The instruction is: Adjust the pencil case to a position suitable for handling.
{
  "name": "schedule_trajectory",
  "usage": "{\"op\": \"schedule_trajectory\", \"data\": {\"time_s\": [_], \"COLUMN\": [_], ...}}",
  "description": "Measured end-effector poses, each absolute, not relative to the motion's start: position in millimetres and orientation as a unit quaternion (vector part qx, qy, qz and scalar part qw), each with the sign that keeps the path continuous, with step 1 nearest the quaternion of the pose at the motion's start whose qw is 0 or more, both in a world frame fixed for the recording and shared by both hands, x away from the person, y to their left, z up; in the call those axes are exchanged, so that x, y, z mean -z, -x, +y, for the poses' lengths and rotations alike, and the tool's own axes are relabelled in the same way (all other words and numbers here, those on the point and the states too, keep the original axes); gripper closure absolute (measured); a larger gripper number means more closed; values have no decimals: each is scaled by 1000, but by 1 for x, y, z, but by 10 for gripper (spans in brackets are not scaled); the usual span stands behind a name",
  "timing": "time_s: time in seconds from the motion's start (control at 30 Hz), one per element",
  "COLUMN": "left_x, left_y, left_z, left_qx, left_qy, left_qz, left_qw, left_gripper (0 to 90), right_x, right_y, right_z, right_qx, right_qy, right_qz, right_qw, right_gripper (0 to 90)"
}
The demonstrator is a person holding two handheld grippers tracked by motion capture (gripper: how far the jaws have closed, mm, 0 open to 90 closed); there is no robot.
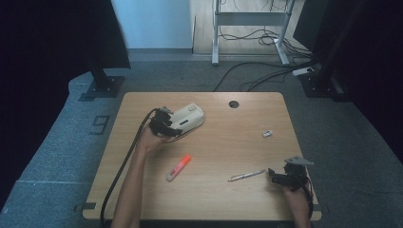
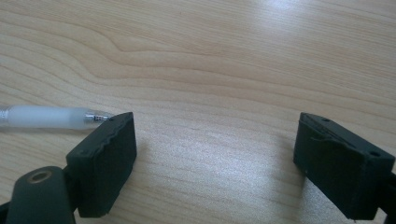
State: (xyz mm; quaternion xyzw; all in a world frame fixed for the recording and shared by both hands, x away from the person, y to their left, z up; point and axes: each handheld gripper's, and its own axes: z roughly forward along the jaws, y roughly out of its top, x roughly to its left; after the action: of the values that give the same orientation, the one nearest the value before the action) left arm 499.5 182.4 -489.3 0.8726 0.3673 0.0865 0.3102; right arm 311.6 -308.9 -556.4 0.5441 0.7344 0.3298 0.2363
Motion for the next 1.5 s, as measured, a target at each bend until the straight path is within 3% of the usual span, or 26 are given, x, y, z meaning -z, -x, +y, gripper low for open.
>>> {"op": "schedule_trajectory", "data": {"time_s": [0.17, 0.5, 0.83, 1.17, 1.5], "left_x": [500, 512, 518, 516, 518], "left_y": [-504, -492, -475, -465, -438], "left_z": [186, 187, 195, 199, 204], "left_qx": [-82, -129, -125, -97, -102], "left_qy": [-875, -884, -871, -868, -857], "left_qz": [374, 345, 349, 365, 375], "left_qw": [295, 288, 322, 323, 338], "left_gripper": [334, 448, 548, 583, 600], "right_x": [556, 556, 556, 556, 556], "right_y": [-312, -312, -312, -311, -311], "right_z": [-309, -309, -309, -308, -308], "right_qx": [-330, -330, -330, -329, -329], "right_qy": [-544, -544, -544, -545, -545], "right_qz": [735, 735, 735, 734, 734], "right_qw": [236, 236, 236, 236, 236], "right_gripper": [126, 126, 126, 127, 127]}}
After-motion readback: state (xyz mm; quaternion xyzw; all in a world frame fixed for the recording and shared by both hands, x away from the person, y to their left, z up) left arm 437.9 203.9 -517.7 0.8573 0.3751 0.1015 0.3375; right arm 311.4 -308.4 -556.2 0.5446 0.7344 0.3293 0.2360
